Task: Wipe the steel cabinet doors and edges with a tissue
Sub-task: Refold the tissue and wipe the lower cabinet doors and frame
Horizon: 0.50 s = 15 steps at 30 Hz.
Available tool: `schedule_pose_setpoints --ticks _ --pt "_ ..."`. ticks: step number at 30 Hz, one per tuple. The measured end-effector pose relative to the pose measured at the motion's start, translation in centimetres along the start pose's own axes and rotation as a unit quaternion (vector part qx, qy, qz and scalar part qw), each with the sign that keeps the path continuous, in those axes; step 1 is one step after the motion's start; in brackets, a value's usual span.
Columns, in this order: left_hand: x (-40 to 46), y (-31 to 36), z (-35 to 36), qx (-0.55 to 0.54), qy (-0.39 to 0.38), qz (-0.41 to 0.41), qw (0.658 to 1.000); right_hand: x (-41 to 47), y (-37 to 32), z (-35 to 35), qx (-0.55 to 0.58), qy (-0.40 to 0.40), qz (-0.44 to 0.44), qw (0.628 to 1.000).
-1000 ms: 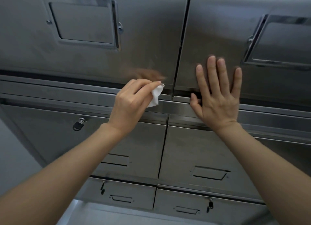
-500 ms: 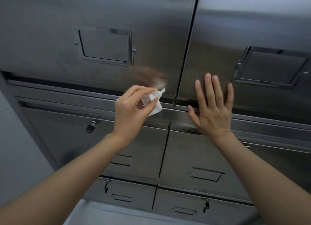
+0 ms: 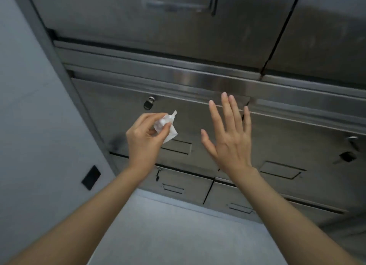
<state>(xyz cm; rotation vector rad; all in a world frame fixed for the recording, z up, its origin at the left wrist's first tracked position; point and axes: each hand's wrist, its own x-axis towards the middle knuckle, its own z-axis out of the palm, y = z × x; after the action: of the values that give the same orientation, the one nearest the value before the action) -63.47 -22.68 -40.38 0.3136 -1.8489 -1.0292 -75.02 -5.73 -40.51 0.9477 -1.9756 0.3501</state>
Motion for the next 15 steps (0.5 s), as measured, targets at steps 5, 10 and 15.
schedule_pose_setpoints --ticks 5,10,15 --pt "-3.7 -9.3 -1.9 0.008 0.031 -0.061 0.998 -6.1 -5.5 7.0 0.036 -0.030 -0.003 0.999" --pt "-7.2 -19.0 -2.1 0.022 0.051 -0.072 0.996 -11.8 -8.3 14.7 0.029 -0.019 -0.006 0.999" --pt "-9.5 -27.3 -0.9 0.021 0.095 -0.051 0.994 -16.1 -9.4 21.2 0.015 0.021 -0.034 0.999"
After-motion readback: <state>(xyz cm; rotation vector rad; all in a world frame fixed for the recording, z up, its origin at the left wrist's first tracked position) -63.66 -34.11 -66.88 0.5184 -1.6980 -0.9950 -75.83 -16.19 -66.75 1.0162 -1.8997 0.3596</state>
